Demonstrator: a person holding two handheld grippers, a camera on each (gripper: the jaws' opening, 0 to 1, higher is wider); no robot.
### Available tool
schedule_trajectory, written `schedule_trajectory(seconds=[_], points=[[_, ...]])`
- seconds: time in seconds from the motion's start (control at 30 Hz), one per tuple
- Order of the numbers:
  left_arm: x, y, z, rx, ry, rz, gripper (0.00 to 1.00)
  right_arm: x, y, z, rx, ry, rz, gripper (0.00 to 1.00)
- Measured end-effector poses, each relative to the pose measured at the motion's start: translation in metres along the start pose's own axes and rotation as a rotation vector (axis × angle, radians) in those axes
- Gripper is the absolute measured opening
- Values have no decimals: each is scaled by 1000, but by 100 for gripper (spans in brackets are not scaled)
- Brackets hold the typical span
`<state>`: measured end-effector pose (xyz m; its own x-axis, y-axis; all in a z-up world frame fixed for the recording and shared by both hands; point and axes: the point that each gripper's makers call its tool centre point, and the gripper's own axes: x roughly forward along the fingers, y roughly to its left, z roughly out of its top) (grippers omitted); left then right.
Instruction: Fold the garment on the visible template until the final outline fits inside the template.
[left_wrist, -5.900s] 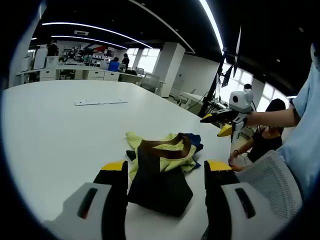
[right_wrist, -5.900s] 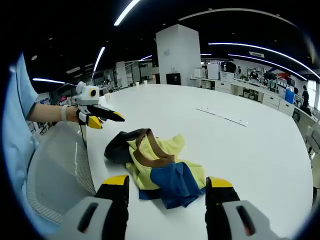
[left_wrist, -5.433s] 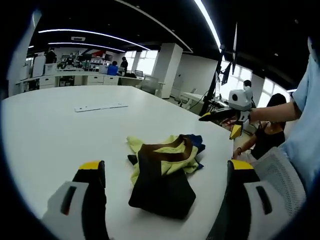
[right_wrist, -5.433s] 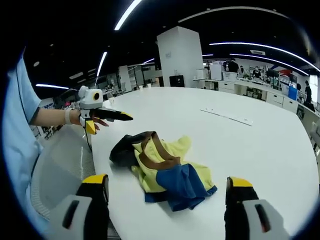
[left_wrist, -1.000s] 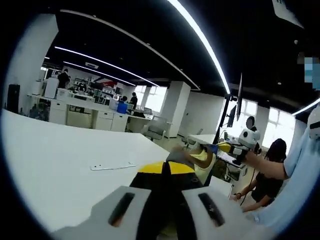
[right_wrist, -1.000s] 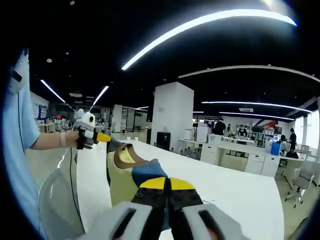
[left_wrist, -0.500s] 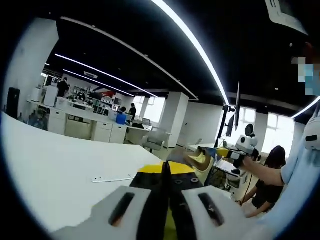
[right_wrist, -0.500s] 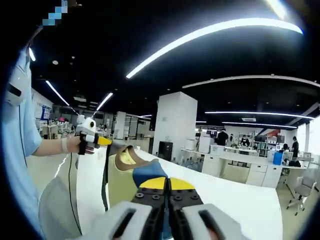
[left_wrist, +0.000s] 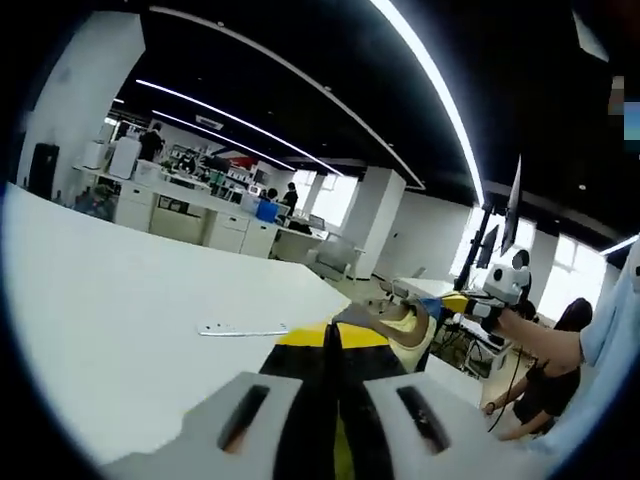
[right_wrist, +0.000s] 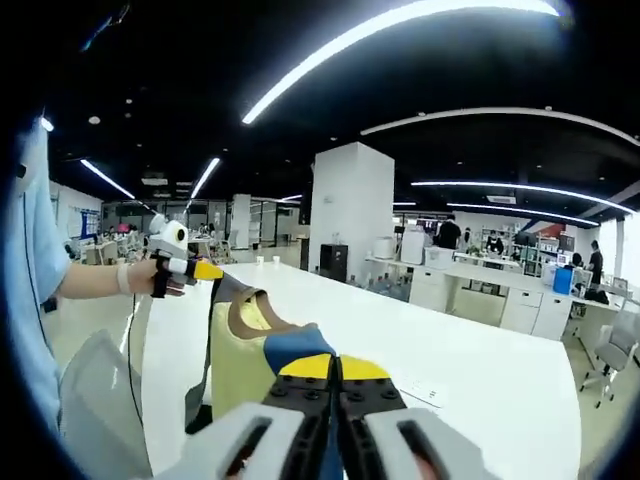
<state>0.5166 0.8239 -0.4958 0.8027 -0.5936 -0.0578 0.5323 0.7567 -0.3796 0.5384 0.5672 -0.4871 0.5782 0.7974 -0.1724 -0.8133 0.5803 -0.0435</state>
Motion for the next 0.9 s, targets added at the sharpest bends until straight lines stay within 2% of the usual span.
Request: schedule_trajectory(seconds=[0.13, 0.2, 0.23, 0.27, 0.3, 0.5, 0.6, 0.73, 0.9], points=[[19, 26, -14, -8, 22, 23, 0, 23, -20, -20, 19, 43, 3, 0], [29, 39, -23, -2, 38, 36, 0, 37, -32, -37, 41, 82, 9, 0], [36, 51, -34, 0, 77, 52, 0, 46, -40, -48, 35, 112, 10, 0], [41, 56, -40, -2, 91, 56, 0, 49, -42, -53, 36, 123, 10, 0], [49, 65, -50, -1, 118, 62, 0, 57, -49, -65, 42, 156, 11, 0], [89, 108, -91, -14, 207, 100, 0, 92, -74, -120, 56, 278, 9, 0], [105, 122, -104, -37, 228, 113, 0, 108, -88, -143, 80, 329, 3, 0], [121, 136, -122, -27, 274, 133, 0, 123, -99, -161, 108, 363, 7, 0], [132, 155, -141, -34, 312, 168, 0, 136, -109, -190, 137, 430, 1, 0]])
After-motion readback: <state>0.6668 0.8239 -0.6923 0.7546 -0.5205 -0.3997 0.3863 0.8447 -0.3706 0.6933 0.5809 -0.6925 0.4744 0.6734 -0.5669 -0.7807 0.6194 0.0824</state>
